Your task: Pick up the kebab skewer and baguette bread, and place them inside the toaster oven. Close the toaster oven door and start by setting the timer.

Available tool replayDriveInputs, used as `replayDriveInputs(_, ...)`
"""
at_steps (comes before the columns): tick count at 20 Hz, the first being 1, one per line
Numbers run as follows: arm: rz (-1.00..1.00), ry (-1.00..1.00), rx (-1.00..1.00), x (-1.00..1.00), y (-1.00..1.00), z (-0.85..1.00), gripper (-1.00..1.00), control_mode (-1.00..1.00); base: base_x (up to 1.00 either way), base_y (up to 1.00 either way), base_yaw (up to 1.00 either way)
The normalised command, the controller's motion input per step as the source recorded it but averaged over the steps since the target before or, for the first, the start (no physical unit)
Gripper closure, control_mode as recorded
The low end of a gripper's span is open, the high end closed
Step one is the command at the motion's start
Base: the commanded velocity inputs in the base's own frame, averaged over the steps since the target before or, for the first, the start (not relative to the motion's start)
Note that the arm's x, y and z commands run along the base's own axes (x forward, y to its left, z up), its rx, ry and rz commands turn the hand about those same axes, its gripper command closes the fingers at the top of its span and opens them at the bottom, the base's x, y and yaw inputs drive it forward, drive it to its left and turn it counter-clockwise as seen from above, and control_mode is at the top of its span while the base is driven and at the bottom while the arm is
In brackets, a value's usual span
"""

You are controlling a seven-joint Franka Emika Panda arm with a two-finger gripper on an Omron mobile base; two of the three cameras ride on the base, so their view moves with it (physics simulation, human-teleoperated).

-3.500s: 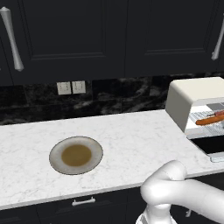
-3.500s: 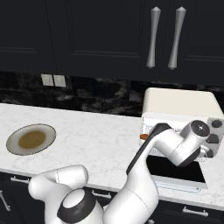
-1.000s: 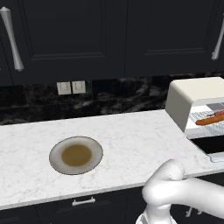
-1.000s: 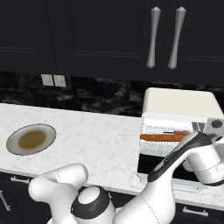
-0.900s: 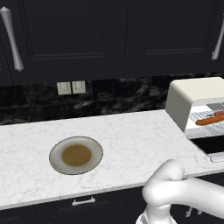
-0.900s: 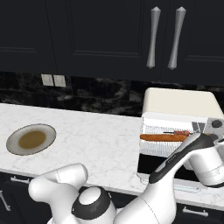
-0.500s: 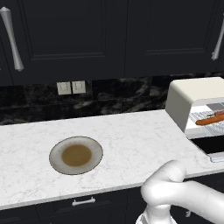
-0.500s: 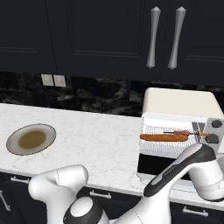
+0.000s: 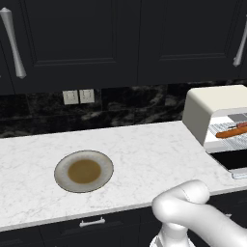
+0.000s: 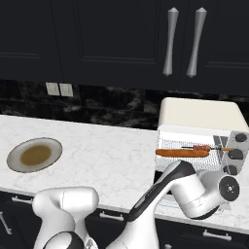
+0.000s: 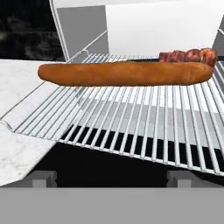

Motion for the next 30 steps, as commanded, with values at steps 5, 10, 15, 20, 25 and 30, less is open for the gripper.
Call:
replayDriveInputs(5,-0.06,-0.04,0.08,0.37,-0.04,0.0,-1.0,-1.0,0.0,0.0,0.0)
replayDriveInputs(10,0.0,-0.05,0.02,0.16,-0.51,0.0,-1.0,-1.0,0.0,0.0,0.0)
replayDriveInputs(15,0.0,-0.02,0.0,0.01,-0.28,0.0,-1.0,-1.0,0.0,0.0,0.0)
replayDriveInputs(20,-0.02,0.0,0.0,0.16,-0.05,0.0,-1.0,-1.0,0.0,0.0,0.0)
replayDriveInputs(25,-0.03,0.0,0.0,0.27,0.0,0.0,-1.0,-1.0,0.0,0.0,0.0)
replayDriveInputs(30,-0.07,0.0,0.0,0.31,0.0,0.0,-1.0,-1.0,0.0,0.0,0.0)
